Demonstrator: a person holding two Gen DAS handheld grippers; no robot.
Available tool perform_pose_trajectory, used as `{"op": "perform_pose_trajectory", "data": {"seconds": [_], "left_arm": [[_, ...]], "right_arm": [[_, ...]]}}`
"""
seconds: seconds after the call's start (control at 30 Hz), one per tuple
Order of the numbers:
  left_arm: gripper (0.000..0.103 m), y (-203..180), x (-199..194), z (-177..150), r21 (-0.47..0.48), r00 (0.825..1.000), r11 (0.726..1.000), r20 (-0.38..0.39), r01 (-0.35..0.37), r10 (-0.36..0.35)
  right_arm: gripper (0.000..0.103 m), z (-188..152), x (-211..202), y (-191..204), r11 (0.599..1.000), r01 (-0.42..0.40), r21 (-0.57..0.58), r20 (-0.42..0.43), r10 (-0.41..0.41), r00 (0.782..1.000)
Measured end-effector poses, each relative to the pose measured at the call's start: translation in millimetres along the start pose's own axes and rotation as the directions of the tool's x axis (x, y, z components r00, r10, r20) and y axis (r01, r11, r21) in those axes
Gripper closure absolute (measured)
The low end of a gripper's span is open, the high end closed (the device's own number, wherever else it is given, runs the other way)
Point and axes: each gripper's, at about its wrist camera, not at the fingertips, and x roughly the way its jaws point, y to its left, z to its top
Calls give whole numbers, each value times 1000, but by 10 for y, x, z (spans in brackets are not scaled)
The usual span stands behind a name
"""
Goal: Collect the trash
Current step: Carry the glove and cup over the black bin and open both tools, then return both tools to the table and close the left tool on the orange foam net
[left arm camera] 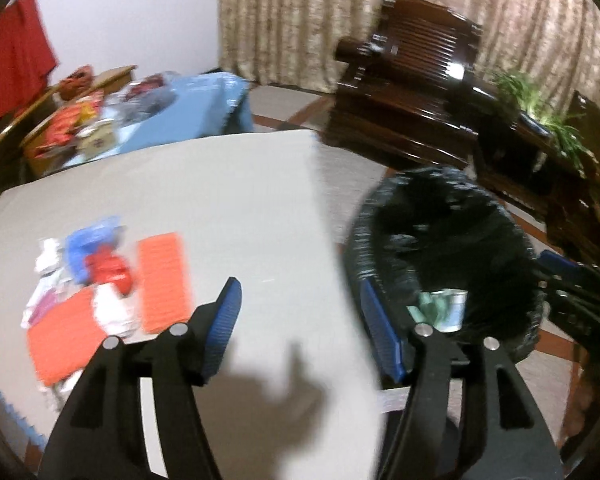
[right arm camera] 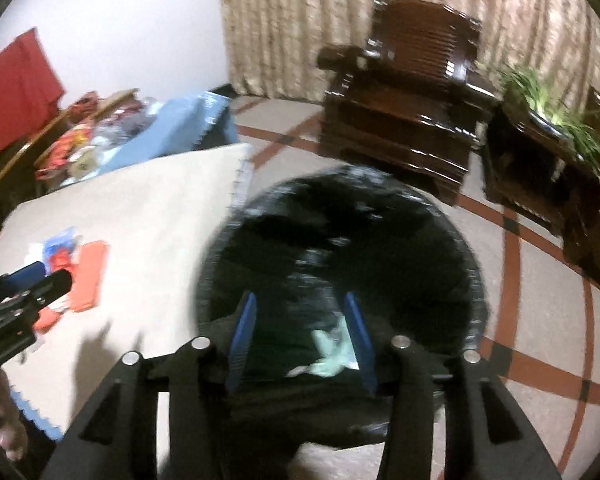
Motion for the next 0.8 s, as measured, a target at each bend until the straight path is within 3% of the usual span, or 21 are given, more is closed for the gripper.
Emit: {"op": "perform_pose_trajectory", "data": {"seconds": [0.17, 0.43, 0.67, 0.8], "left_arm": [[36, 699, -302, -168, -49, 996, 995, 16, -91, 92], [31, 1718, -692, -463, -149, 975, 965, 28, -214, 220], [31, 2303, -708, -713, -221, 963, 939, 0, -262, 269], [31, 2528, -577, -845, -243, 967, 936, -25, -254, 255]], "right_arm": [[56, -90, -71, 589, 994, -97, -42, -8, 96, 995], [56, -222, -160, 1517, 975, -169, -146, 6, 172, 985], [56, -334, -48, 2075, 961, -207, -186, 3, 211, 978], [56, -403, 96, 2305, 962, -208, -176, 10, 213, 977]]}}
